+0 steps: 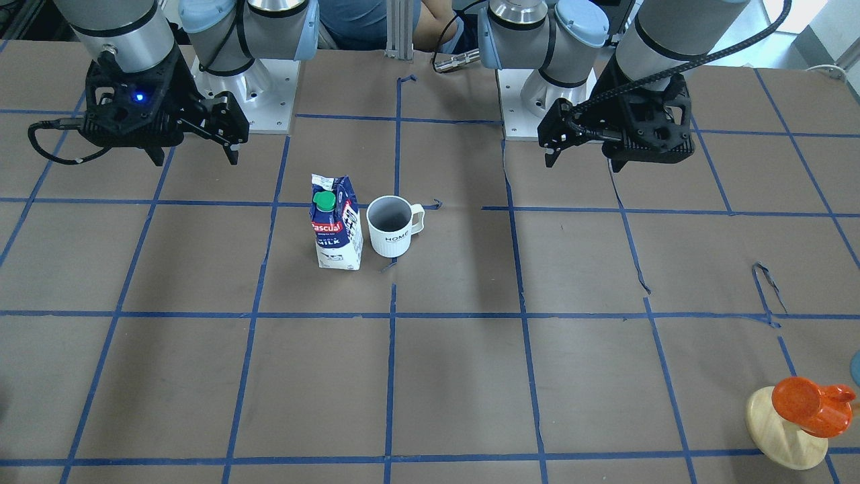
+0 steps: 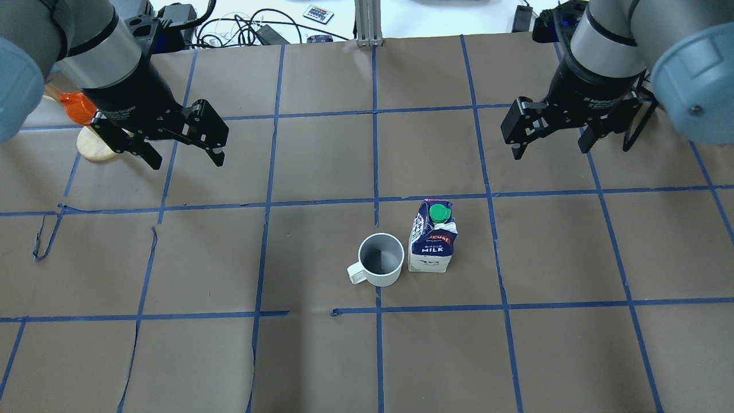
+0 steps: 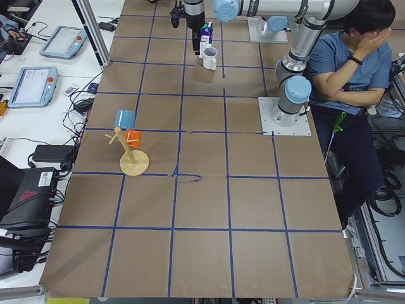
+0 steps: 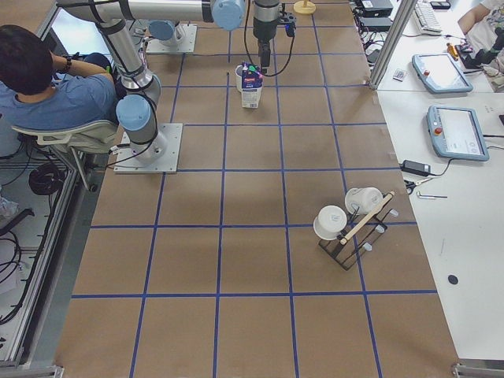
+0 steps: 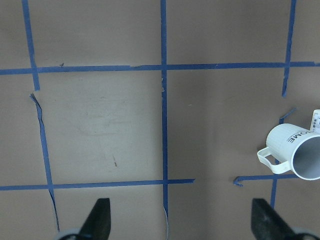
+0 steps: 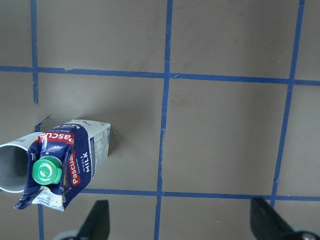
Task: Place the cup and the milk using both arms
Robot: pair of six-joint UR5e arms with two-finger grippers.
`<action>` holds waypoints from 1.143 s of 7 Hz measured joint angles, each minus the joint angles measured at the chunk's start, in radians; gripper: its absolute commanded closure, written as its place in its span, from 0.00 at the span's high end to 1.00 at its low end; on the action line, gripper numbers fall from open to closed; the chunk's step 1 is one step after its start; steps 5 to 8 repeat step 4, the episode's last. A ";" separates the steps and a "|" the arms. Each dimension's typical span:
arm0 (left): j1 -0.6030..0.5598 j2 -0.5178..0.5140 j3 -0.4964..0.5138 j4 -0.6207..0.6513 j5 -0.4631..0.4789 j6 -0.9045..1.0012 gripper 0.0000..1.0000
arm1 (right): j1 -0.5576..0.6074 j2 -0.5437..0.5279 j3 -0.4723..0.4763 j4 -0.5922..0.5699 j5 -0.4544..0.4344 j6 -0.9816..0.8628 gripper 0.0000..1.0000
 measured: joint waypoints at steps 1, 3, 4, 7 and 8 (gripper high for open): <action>0.000 0.000 0.000 0.000 0.000 0.000 1.00 | 0.000 -0.004 0.000 0.001 -0.013 -0.003 1.00; 0.001 0.000 0.000 0.000 0.001 0.000 1.00 | 0.000 -0.007 0.000 0.005 -0.015 -0.003 1.00; 0.001 0.000 0.000 0.000 0.001 0.000 1.00 | 0.000 -0.007 -0.002 0.010 -0.011 -0.003 1.00; 0.001 0.000 0.000 0.000 0.001 0.000 1.00 | 0.000 -0.007 -0.002 0.010 -0.011 -0.003 1.00; 0.001 0.000 0.000 0.000 0.001 0.000 1.00 | 0.000 -0.007 -0.002 0.010 -0.011 -0.003 1.00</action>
